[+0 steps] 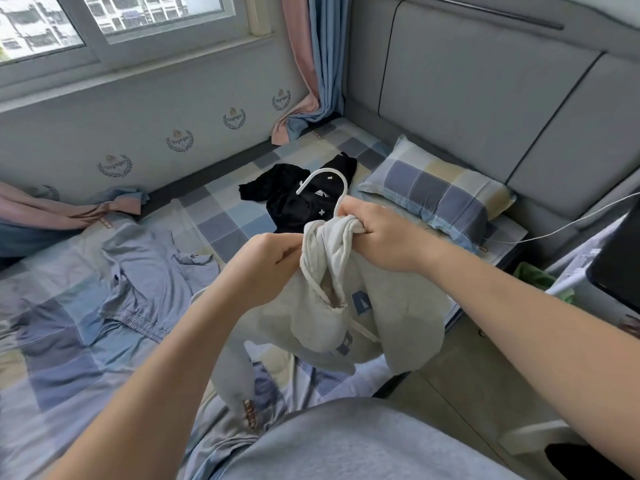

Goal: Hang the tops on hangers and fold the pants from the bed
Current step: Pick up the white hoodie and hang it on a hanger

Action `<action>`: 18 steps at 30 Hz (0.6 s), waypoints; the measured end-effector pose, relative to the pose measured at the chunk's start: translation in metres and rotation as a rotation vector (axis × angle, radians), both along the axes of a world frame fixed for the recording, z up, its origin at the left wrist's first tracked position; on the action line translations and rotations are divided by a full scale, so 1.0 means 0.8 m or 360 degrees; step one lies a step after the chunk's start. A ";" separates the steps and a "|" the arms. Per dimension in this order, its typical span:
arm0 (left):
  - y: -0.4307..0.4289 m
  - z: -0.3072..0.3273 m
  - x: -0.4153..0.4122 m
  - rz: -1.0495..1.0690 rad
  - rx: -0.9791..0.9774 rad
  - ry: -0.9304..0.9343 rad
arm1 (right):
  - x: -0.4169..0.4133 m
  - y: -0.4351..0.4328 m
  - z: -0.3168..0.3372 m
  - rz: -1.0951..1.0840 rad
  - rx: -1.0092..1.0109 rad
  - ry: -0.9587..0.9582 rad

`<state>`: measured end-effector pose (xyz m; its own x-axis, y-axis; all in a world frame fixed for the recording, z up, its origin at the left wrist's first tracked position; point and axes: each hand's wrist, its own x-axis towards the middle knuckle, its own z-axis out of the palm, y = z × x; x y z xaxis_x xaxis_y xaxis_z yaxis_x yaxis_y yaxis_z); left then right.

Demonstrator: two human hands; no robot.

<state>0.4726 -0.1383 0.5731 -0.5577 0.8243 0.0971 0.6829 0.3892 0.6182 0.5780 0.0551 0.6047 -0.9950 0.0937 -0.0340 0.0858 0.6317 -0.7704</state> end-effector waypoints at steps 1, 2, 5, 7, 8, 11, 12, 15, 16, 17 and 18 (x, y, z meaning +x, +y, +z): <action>-0.001 -0.001 -0.001 -0.0007 0.0025 0.0006 | 0.000 0.002 0.001 0.0035 -0.0021 -0.0073; -0.002 -0.002 -0.003 -0.0021 0.0055 0.0008 | 0.001 0.006 0.002 0.0075 -0.0048 -0.0148; -0.008 0.002 -0.006 -0.0011 0.0169 -0.0065 | 0.007 0.021 0.009 0.0186 -0.0125 -0.0321; -0.010 0.004 -0.012 0.0019 0.0233 -0.0045 | 0.012 0.028 0.012 0.0273 -0.0172 -0.0417; -0.011 0.003 -0.016 0.0033 0.0237 0.0001 | 0.015 0.031 0.012 0.0308 -0.0177 -0.0452; -0.023 -0.004 -0.030 0.0160 0.0281 0.0138 | 0.027 0.039 0.015 0.0327 -0.0246 -0.0501; -0.030 -0.006 -0.036 0.0244 0.0325 0.0158 | 0.032 0.042 0.016 0.0306 -0.0276 -0.0512; -0.045 -0.010 -0.045 0.0533 0.0462 0.0106 | 0.036 0.045 0.009 0.0204 -0.0277 -0.0365; -0.046 -0.010 -0.046 0.0595 0.0495 0.0077 | 0.035 0.043 0.006 0.0163 -0.0252 -0.0295; -0.044 -0.010 -0.045 0.0628 0.0520 0.0055 | 0.032 0.040 0.004 0.0124 -0.0213 -0.0244; -0.041 -0.009 -0.044 0.0641 0.0537 0.0037 | 0.029 0.037 0.004 0.0097 -0.0170 -0.0207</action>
<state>0.4371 -0.1712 0.5656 -0.8186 0.4656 0.3364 0.5352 0.4056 0.7410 0.6009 0.0850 0.6077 -0.9853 0.0221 -0.1693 0.1530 0.5541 -0.8183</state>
